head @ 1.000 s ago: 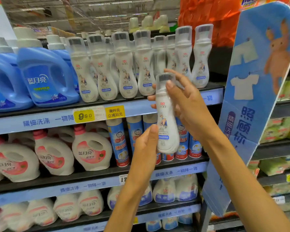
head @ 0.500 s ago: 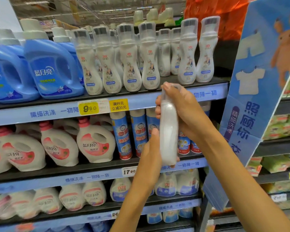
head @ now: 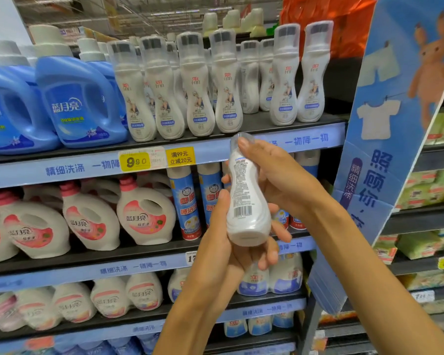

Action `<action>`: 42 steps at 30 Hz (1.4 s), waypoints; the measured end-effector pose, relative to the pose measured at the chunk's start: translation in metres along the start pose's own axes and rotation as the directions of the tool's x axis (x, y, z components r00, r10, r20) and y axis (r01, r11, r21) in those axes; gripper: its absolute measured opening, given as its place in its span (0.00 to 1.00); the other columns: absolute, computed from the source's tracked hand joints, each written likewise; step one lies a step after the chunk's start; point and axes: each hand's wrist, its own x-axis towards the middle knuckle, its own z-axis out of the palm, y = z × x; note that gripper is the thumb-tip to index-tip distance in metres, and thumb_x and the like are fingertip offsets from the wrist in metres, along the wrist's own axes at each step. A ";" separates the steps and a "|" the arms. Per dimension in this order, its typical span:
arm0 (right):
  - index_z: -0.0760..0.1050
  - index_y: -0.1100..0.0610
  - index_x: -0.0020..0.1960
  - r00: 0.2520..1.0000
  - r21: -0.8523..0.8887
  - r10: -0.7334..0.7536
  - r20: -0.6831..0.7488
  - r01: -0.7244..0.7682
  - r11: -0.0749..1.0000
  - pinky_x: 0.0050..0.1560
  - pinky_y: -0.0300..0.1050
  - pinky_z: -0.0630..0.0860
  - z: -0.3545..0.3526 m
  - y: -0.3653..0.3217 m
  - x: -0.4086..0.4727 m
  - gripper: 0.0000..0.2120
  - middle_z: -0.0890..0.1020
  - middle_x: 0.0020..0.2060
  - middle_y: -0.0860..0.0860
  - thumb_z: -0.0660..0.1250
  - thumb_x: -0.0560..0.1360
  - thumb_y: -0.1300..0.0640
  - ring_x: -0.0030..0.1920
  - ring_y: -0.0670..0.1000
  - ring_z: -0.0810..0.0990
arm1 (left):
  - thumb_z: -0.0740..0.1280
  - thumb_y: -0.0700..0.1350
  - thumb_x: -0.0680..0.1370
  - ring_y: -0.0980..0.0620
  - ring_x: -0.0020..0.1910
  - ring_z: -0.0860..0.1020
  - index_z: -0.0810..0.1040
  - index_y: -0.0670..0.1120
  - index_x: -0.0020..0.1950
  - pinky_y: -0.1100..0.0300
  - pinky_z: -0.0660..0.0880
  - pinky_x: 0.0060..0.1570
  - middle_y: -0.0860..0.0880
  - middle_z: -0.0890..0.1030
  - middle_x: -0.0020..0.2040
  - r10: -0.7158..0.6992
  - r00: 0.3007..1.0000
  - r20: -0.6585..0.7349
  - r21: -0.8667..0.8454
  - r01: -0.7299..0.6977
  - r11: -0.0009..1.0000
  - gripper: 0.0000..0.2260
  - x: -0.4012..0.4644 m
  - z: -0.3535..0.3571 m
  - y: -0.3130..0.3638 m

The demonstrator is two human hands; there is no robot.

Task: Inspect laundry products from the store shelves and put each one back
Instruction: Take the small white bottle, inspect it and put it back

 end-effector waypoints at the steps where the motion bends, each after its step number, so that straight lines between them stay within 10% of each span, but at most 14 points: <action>1: 0.70 0.60 0.54 0.999 -0.031 0.034 -0.007 -0.035 0.999 0.38 0.43 0.78 0.000 0.003 0.000 0.13 0.79 0.37 0.56 0.61 0.80 0.50 0.36 0.51 0.80 | 0.49 0.63 0.76 0.52 0.22 0.74 0.81 0.40 0.48 0.64 0.70 0.23 0.41 0.81 0.32 -0.004 1.000 0.007 0.006 0.003 1.000 0.31 -0.003 0.000 0.001; 16: 0.74 0.60 0.44 0.935 -0.003 0.354 0.033 -0.354 0.935 0.34 0.42 0.74 -0.002 0.042 -0.016 0.17 0.75 0.38 0.60 0.63 0.77 0.45 0.33 0.52 0.76 | 0.53 0.63 0.77 0.51 0.22 0.73 0.79 0.41 0.48 0.64 0.71 0.22 0.38 0.80 0.32 -0.131 0.981 -0.141 0.230 0.161 0.960 0.28 -0.023 -0.002 0.000; 22: 0.76 0.57 0.53 0.993 0.018 0.073 0.091 -0.075 0.997 0.37 0.39 0.78 0.002 0.021 -0.014 0.09 0.83 0.48 0.57 0.61 0.80 0.53 0.37 0.47 0.81 | 0.60 0.60 0.72 0.49 0.34 0.81 0.78 0.40 0.55 0.61 0.77 0.32 0.39 0.84 0.40 -0.104 0.984 -0.143 0.248 0.138 0.959 0.26 -0.022 -0.012 -0.008; 27: 0.69 0.58 0.68 0.983 -0.068 -0.177 0.042 0.180 0.981 0.49 0.40 0.78 0.004 0.001 -0.015 0.25 0.81 0.59 0.52 0.65 0.73 0.53 0.51 0.46 0.81 | 0.62 0.60 0.70 0.51 0.42 0.83 0.77 0.44 0.58 0.61 0.79 0.36 0.46 0.85 0.44 0.031 0.963 -0.267 0.209 0.026 0.978 0.24 -0.012 -0.020 -0.014; 32: 0.65 0.50 0.70 0.960 0.056 -0.213 0.184 0.206 0.977 0.58 0.51 0.77 0.000 0.006 -0.020 0.25 0.79 0.61 0.60 0.65 0.75 0.56 0.60 0.59 0.79 | 0.65 0.61 0.69 0.52 0.39 0.80 0.73 0.44 0.64 0.63 0.75 0.34 0.45 0.81 0.46 0.182 0.915 -0.360 0.144 -0.138 0.980 0.30 -0.003 -0.030 -0.016; 37: 0.66 0.47 0.70 0.914 -0.018 -0.355 0.196 0.365 0.931 0.59 0.51 0.76 0.003 0.009 -0.027 0.29 0.80 0.60 0.59 0.69 0.72 0.59 0.61 0.59 0.78 | 0.65 0.67 0.72 0.49 0.60 0.79 0.66 0.54 0.70 0.50 0.75 0.60 0.50 0.77 0.64 0.273 0.886 -0.375 0.369 -0.128 0.920 0.30 0.001 -0.032 -0.024; 42: 0.71 0.47 0.67 0.851 -0.025 -0.414 0.323 0.445 0.895 0.62 0.57 0.75 0.007 0.008 -0.036 0.30 0.78 0.62 0.61 0.69 0.70 0.67 0.64 0.63 0.75 | 0.72 0.39 0.74 0.59 0.55 0.80 0.65 0.46 0.71 0.68 0.76 0.48 0.49 0.78 0.60 0.392 0.881 -0.267 0.515 -0.213 0.831 0.28 0.008 -0.027 -0.027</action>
